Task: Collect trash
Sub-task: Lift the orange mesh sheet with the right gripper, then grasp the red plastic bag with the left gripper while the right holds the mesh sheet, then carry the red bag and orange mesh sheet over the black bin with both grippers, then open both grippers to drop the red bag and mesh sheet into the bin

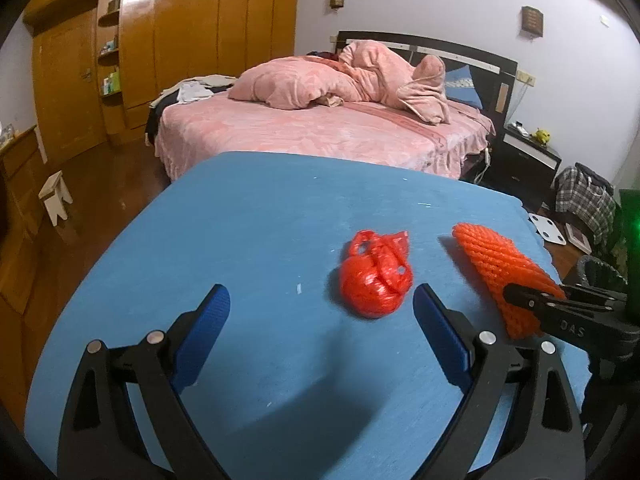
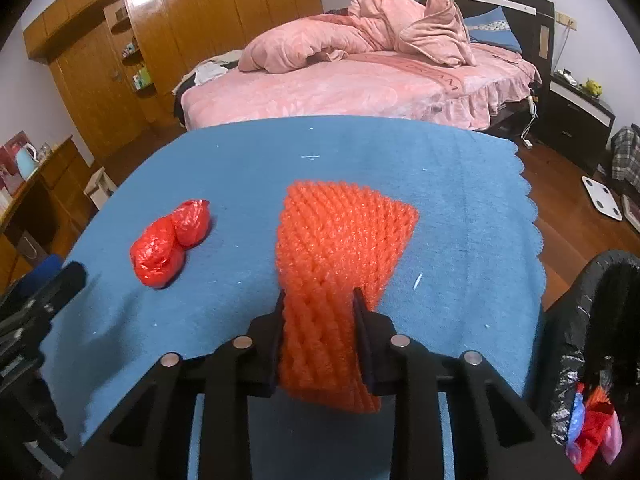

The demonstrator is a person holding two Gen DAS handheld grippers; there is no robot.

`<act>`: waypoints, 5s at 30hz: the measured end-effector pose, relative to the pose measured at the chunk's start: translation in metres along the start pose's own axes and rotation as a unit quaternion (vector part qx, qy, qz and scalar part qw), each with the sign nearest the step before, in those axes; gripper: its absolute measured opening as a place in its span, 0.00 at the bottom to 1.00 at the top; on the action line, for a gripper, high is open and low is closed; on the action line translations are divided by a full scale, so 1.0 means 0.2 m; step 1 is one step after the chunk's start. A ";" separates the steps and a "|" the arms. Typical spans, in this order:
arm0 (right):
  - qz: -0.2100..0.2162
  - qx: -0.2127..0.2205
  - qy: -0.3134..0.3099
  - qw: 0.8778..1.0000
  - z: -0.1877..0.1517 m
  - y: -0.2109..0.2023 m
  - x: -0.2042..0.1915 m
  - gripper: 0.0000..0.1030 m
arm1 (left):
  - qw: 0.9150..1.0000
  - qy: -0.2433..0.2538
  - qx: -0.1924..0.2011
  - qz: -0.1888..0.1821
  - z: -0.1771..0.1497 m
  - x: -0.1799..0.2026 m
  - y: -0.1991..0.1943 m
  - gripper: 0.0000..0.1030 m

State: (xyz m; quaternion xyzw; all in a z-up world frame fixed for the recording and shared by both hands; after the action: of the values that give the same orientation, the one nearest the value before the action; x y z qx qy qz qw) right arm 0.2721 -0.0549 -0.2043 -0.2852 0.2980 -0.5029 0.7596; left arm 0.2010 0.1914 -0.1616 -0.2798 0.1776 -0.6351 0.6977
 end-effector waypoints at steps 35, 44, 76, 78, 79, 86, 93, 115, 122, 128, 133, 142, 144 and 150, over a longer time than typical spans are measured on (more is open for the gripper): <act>-0.005 0.018 0.007 1.000 0.00 -0.03 0.04 0.29 | 0.996 0.026 -0.084 -0.033 0.03 0.19 0.38 0.42; 0.000 0.037 0.004 0.999 0.06 -0.13 0.03 0.29 | 0.999 0.011 -0.041 -0.032 0.08 0.22 0.19 0.41; -0.002 0.117 -0.016 0.993 -0.01 -0.92 -0.01 0.29 | 0.998 0.028 0.024 -0.047 0.17 0.49 -0.58 0.41; -0.004 0.122 -0.016 0.992 -0.02 -0.96 -0.01 0.29 | 0.998 0.028 0.026 -0.050 0.17 0.50 -0.61 0.41; -0.005 0.127 -0.015 0.992 -0.03 -1.00 0.00 0.29 | 0.998 0.030 0.028 -0.052 0.17 0.52 -0.64 0.41; -0.016 0.147 -0.013 0.989 -0.08 -1.16 0.04 0.29 | 0.995 0.042 0.045 -0.073 0.16 0.64 -0.77 0.41; -0.030 0.161 -0.004 0.987 -0.13 -1.29 0.13 0.29 | 0.992 0.057 0.060 -0.092 0.14 0.77 -0.88 0.41; -0.102 0.181 0.047 0.977 -0.34 -1.55 0.52 0.29 | 0.978 0.111 0.066 -0.162 0.02 1.20 -1.00 0.41; -0.125 0.176 0.064 0.974 -0.37 -1.57 0.66 0.29 | 0.973 0.126 0.063 -0.184 0.00 1.34 -0.96 0.41; -0.138 0.175 0.074 0.972 -0.40 -1.58 0.76 0.29 | 0.968 0.137 0.059 -0.200 -0.01 1.45 -0.91 0.41; -0.146 0.172 0.081 0.971 -0.39 -1.56 0.82 0.29 | 0.965 0.143 0.054 -0.211 -0.02 1.55 -0.86 0.41; -0.156 0.150 0.093 0.972 -0.41 -1.44 0.97 0.29 | 0.962 0.153 0.025 -0.224 -0.06 1.67 -0.64 0.41; -0.156 0.147 0.098 0.972 -0.41 -1.42 0.99 0.29 | 0.961 0.157 0.020 -0.226 -0.07 1.71 -0.59 0.41; -0.156 0.134 0.107 0.973 -0.43 -1.34 1.08 0.29 | 0.959 0.164 0.009 -0.232 -0.10 1.77 -0.48 0.42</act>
State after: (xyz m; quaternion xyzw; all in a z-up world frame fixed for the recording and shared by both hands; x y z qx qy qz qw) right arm 0.1178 -0.3567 -0.1006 -0.1686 0.2597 -0.6781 0.6666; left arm 0.1600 -0.1645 -0.0800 -0.1987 0.2142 -0.8182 0.4951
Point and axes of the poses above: each gripper's, at about its wrist camera, not at the fingertips, and y roughly the way its jaws point, x to its right, z to its top, the point moved 1 cm from there along y, roughly the way its jaws point, and after that the axes turned 3 degrees about -y, right-handed, at the moved point
